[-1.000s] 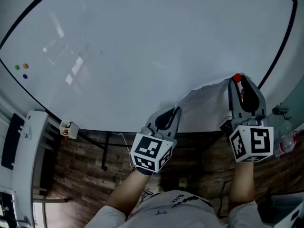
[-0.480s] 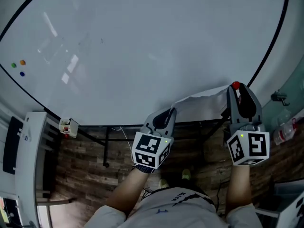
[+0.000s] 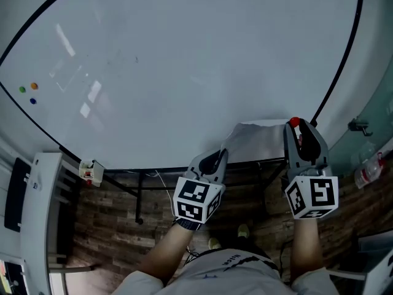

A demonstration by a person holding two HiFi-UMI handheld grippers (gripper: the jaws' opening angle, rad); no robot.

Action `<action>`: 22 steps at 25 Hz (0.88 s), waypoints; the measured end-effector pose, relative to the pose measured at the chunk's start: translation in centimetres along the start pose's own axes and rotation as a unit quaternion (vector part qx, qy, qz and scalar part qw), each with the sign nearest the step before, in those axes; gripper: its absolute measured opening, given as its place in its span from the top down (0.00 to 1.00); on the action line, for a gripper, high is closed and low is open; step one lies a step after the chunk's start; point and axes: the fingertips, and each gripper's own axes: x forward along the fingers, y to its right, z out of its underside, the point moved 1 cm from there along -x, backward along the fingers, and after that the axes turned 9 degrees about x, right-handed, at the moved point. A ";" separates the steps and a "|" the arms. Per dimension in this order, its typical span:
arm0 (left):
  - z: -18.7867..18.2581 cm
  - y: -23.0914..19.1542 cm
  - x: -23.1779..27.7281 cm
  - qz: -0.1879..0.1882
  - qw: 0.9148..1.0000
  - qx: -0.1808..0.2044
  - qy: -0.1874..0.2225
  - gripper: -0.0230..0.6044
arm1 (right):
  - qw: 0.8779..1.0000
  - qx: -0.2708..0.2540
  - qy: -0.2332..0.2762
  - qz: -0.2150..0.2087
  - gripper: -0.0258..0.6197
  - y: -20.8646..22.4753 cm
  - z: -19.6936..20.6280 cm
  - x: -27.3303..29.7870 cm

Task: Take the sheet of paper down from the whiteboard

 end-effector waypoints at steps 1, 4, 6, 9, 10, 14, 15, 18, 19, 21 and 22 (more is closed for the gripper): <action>-0.1 0.0 0.0 0.001 1.000 0.001 0.001 0.94 | 1.000 0.000 -0.001 0.000 0.76 0.0 -0.1 0.0; -0.5 0.1 -0.1 0.001 1.000 0.003 0.005 0.94 | 1.000 0.001 0.001 0.003 0.76 0.2 -0.3 0.1; -0.7 0.2 -0.1 0.001 1.000 0.004 0.007 0.94 | 1.000 0.002 0.005 0.004 0.76 0.5 -0.5 0.1; -0.8 0.3 0.0 0.002 1.000 0.004 0.010 0.94 | 1.000 0.002 0.006 0.005 0.76 0.7 -0.7 0.3; -0.9 0.3 0.1 0.002 1.000 0.004 0.011 0.94 | 1.000 0.002 0.005 0.005 0.76 0.8 -0.6 0.4; -1.3 0.5 0.2 0.005 1.000 0.003 0.016 0.94 | 1.000 0.002 0.002 0.002 0.76 0.9 -0.6 0.6; -1.5 0.6 0.3 0.005 1.000 0.003 0.017 0.94 | 1.000 0.002 0.002 0.001 0.76 1.0 -0.6 0.6; -1.8 0.5 0.5 0.004 1.000 0.001 0.020 0.94 | 1.000 0.002 0.004 -0.001 0.76 1.1 -0.8 1.0; -1.8 0.5 0.6 0.003 1.000 0.001 0.020 0.94 | 1.000 0.002 0.004 -0.002 0.76 1.1 -0.8 1.0; -2.0 0.5 0.6 0.002 1.000 0.002 0.022 0.94 | 1.000 0.002 0.003 -0.004 0.76 1.2 -0.8 1.1; -2.1 0.6 0.7 0.001 1.000 0.003 0.023 0.94 | 1.000 0.001 0.002 -0.005 0.76 1.2 -0.8 1.1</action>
